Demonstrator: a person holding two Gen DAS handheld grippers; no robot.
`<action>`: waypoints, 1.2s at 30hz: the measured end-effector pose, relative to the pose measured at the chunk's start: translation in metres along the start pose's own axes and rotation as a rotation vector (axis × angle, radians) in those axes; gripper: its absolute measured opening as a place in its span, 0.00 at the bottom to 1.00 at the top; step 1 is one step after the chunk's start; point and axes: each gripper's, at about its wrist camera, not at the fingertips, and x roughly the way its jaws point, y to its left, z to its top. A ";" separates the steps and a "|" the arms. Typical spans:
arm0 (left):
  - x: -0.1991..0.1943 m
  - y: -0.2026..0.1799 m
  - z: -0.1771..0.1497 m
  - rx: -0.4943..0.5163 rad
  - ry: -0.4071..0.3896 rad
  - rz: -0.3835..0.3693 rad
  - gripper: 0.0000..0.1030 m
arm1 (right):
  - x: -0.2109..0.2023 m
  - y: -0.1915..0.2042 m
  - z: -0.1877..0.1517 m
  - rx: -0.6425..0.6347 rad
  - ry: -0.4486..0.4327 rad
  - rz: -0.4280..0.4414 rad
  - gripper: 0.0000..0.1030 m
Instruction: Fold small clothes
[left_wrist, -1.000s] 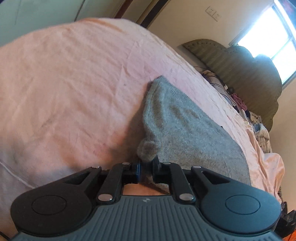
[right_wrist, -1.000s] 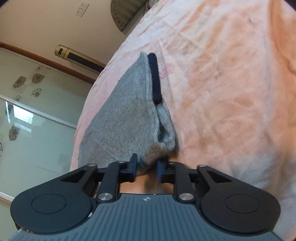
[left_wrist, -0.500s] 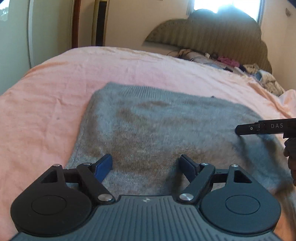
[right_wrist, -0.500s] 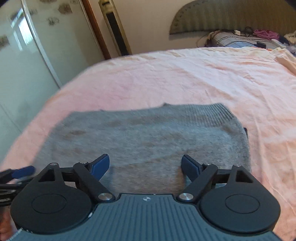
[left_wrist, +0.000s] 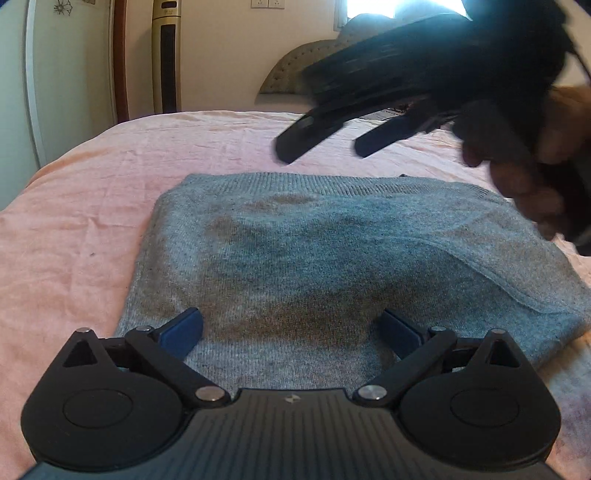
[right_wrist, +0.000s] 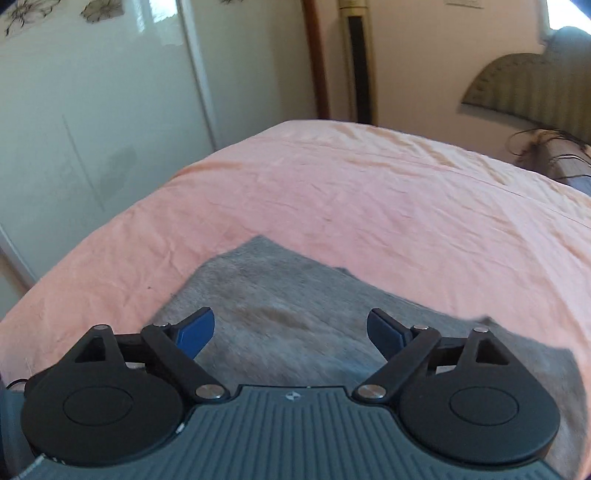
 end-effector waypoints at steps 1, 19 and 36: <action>0.000 0.000 0.000 0.000 0.000 0.000 1.00 | 0.021 0.006 0.008 -0.014 0.043 0.005 0.81; -0.003 0.005 -0.001 -0.018 -0.009 -0.020 1.00 | 0.019 -0.012 -0.006 0.077 -0.082 -0.063 0.96; -0.075 0.060 -0.031 -0.407 -0.047 -0.045 1.00 | -0.059 -0.049 -0.085 0.112 -0.116 -0.196 1.00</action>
